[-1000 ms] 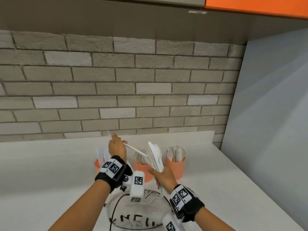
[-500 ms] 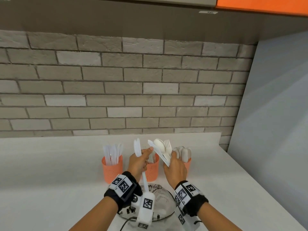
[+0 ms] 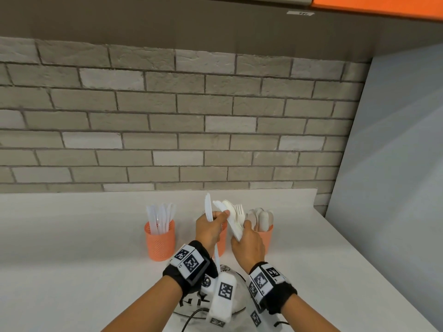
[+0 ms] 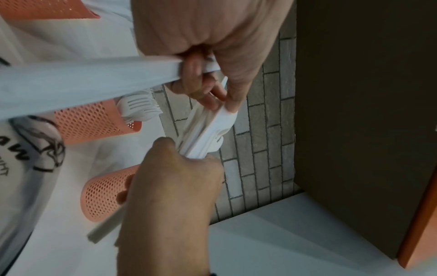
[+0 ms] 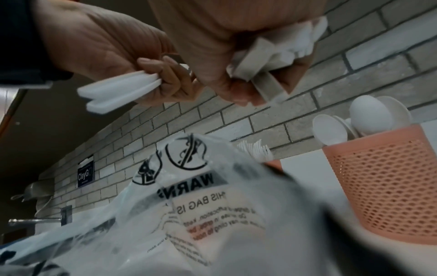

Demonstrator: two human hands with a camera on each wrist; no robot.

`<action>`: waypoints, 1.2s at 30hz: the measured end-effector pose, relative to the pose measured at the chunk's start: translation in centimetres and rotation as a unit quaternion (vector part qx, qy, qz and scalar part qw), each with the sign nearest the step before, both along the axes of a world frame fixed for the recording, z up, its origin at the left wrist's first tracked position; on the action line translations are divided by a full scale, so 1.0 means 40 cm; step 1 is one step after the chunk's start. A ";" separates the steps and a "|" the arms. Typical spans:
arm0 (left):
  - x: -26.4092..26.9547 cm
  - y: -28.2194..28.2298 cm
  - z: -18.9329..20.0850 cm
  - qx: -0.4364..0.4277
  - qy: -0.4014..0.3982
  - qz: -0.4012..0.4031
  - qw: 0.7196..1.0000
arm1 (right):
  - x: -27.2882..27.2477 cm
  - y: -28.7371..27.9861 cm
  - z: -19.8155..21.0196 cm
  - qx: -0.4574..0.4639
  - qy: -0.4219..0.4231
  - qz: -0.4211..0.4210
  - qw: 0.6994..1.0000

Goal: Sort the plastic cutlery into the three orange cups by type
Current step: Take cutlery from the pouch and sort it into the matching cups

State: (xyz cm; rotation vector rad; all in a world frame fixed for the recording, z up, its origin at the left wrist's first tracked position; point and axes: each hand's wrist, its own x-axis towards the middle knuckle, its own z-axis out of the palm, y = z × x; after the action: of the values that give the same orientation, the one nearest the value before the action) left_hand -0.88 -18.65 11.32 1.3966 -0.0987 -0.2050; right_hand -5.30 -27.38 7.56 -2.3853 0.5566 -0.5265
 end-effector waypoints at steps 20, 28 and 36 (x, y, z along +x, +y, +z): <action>0.080 0.069 0.003 -0.074 0.052 0.074 0.993 | -0.015 -0.026 0.014 0.501 0.049 0.171 0.847; 0.033 0.042 0.032 -0.008 -0.009 -0.010 1.000 | -0.006 -0.014 -0.008 0.378 0.009 0.137 0.915; 0.008 0.006 0.003 0.067 -0.112 0.050 0.990 | 0.001 -0.011 -0.022 0.213 -0.053 0.071 0.973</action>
State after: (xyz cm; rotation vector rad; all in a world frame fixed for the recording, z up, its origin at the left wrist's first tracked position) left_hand -0.57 -18.42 11.45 1.5508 -0.2032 0.0298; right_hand -5.24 -27.84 6.67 -1.9583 0.3995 -0.4182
